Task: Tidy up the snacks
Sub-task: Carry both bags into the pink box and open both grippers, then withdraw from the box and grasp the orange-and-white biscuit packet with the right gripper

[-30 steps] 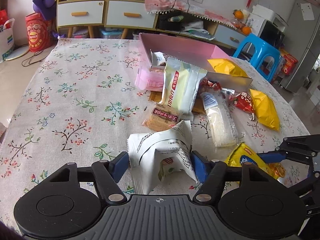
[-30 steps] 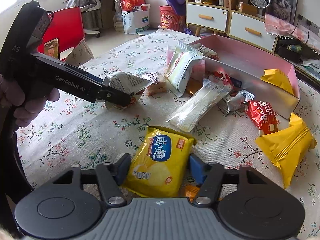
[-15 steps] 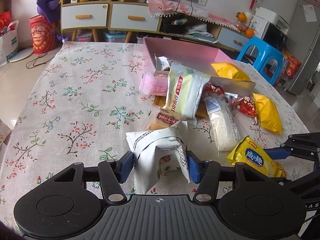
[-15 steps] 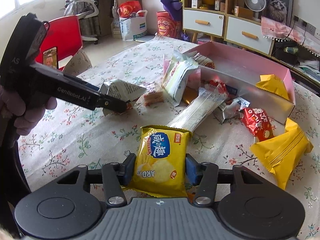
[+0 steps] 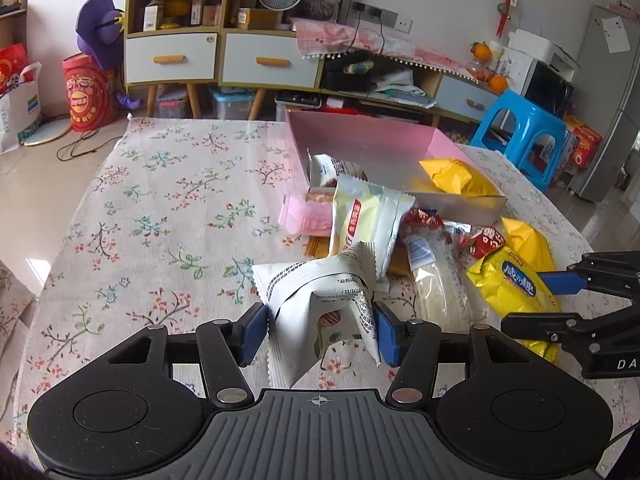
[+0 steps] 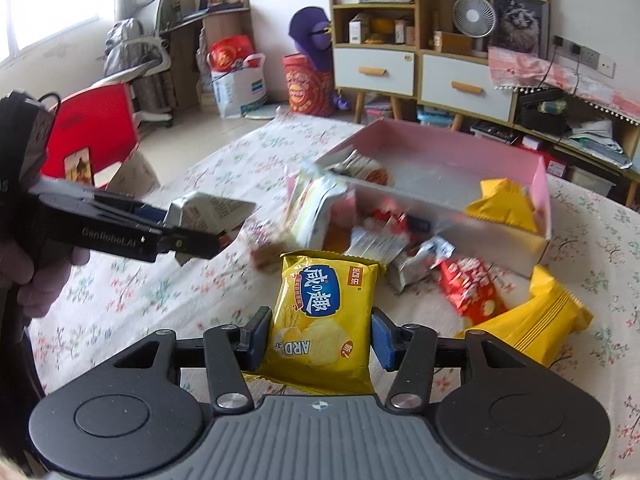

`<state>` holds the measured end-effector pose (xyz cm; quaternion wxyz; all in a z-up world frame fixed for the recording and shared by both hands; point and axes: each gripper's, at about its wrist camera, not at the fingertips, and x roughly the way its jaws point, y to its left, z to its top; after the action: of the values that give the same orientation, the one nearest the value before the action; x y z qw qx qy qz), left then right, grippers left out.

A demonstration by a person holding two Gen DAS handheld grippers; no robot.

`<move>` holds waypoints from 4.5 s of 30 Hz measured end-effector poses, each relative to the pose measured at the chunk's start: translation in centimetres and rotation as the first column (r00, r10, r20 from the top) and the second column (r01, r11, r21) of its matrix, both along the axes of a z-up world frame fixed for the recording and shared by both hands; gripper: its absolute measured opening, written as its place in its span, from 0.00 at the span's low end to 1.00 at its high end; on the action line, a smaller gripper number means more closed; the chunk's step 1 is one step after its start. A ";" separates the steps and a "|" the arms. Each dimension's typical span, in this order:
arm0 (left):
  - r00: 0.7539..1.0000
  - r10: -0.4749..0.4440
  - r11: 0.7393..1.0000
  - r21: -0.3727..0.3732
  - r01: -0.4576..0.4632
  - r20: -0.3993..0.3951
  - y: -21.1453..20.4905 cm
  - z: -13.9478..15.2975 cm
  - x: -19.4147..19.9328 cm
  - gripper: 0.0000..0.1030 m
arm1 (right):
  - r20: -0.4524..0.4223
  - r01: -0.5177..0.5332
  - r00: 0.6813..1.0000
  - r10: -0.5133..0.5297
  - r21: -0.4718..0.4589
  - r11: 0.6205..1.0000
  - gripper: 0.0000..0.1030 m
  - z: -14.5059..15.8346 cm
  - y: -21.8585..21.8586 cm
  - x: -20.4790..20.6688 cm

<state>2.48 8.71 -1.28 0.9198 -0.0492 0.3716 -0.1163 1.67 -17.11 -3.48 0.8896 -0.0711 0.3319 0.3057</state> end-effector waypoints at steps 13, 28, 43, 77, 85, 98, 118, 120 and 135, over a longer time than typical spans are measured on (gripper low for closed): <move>0.997 -0.023 1.000 0.016 0.022 0.078 -2.9 3.6 3.3 0.53 | 0.051 0.108 0.992 -0.114 0.100 0.989 0.41 3.7 -1.9 3.9; 0.987 -0.113 0.992 0.077 0.104 0.113 -8.3 3.2 9.4 0.54 | 0.016 0.247 0.967 -0.253 0.162 0.955 0.41 3.2 -3.5 10.9; 0.989 -0.146 0.985 0.096 0.142 0.030 -11.3 -0.8 14.8 0.56 | -0.021 0.332 0.943 -0.332 0.143 0.932 0.41 0.9 -4.7 16.8; 0.983 -0.152 0.987 0.076 0.145 0.098 -11.2 1.5 11.5 0.95 | 0.075 0.294 0.950 -0.303 0.117 0.949 0.87 4.3 -4.2 14.2; 0.981 -0.162 0.983 0.102 0.152 0.105 -10.7 2.9 8.5 0.98 | 0.086 0.310 0.945 -0.316 0.077 0.948 0.92 5.2 -4.0 11.9; 0.990 -0.119 0.982 0.155 0.106 0.078 -9.0 1.9 3.9 0.98 | 0.117 0.304 0.945 -0.306 0.034 0.952 0.92 5.2 -3.2 7.1; 0.999 -0.033 0.994 0.108 0.029 0.039 -4.5 -2.1 0.2 0.98 | 0.072 0.242 0.968 -0.241 -0.004 0.970 0.92 -0.5 -4.9 1.6; 0.999 -0.036 0.995 0.099 0.033 0.030 -4.2 -2.5 -0.1 0.98 | 0.055 0.235 0.971 -0.234 -0.003 0.972 0.92 -0.8 -5.2 0.9; 0.992 -0.118 0.986 0.127 0.111 0.042 -5.5 -3.4 -2.8 0.98 | -0.054 -0.013 0.999 0.006 -0.126 0.992 0.91 -4.8 -3.6 -6.2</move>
<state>-0.32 3.19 -4.70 0.9217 0.0326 0.3576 -0.1467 -4.49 -20.75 -8.29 0.8726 -0.1205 0.3739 0.2901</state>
